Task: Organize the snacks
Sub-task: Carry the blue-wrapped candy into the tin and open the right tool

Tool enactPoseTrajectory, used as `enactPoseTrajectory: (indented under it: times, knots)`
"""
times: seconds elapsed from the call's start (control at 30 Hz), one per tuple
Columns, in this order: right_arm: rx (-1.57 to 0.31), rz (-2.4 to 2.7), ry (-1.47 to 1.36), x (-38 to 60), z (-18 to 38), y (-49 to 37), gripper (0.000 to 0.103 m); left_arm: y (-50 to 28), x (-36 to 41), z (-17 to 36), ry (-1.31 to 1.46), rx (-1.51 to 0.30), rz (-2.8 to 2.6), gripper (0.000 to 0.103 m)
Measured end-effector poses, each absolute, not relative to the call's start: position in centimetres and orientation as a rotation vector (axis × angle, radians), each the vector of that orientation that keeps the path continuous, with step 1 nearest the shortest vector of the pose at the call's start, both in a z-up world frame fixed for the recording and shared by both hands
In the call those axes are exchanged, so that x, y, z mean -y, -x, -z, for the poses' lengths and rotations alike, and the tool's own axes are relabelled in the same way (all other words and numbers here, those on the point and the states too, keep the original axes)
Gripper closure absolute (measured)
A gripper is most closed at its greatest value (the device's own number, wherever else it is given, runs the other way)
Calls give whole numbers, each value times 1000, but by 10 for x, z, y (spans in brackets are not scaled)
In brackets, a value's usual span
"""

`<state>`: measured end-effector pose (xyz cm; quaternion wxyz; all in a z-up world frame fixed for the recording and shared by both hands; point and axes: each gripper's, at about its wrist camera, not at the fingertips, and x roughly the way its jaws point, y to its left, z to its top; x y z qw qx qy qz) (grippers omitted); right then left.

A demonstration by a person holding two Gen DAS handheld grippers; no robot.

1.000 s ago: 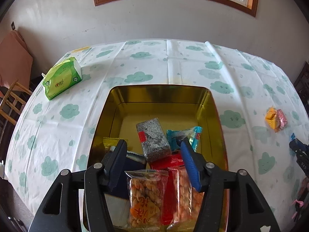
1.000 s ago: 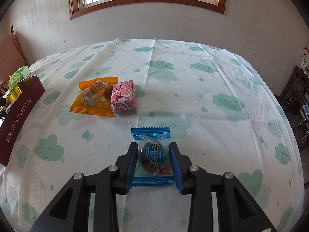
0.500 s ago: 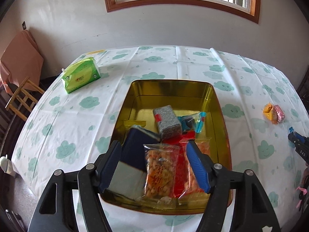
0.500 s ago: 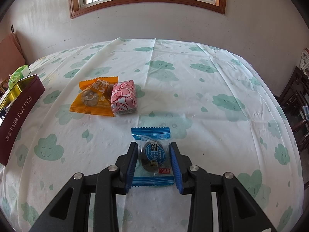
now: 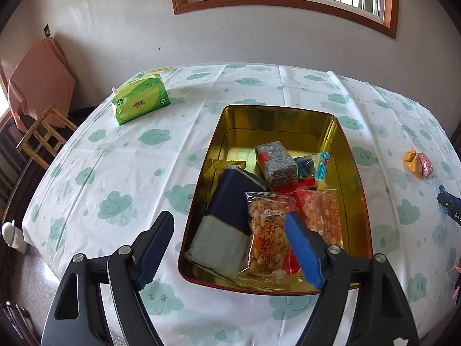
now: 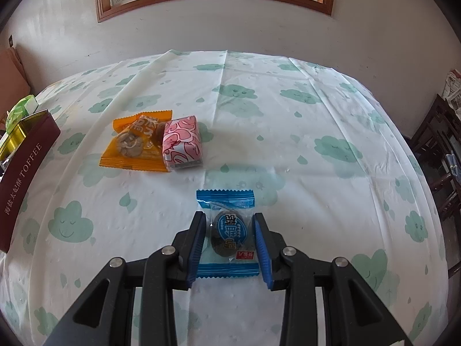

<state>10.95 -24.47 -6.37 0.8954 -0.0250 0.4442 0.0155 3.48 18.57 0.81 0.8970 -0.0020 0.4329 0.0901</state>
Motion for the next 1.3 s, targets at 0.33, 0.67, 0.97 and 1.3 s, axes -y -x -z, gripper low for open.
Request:
enactPoseTrajectory:
  times: [0.33, 0.67, 0.97, 1.3]
  knots:
    - [-926, 3, 59, 240, 63, -108, 70, -22, -190, -3, 18, -881, -181, 20]
    - [-880, -104, 72, 188, 41, -100, 71, -7, -202, -10, 50, -831, -216, 16]
    - [-840, -369, 72, 82, 12, -94, 70, 2, -221, -9, 86, -843, -271, 15]
    - [-811, -543, 136, -17, -9, -97, 70, 8, -245, -8, 109, -856, -343, 15]
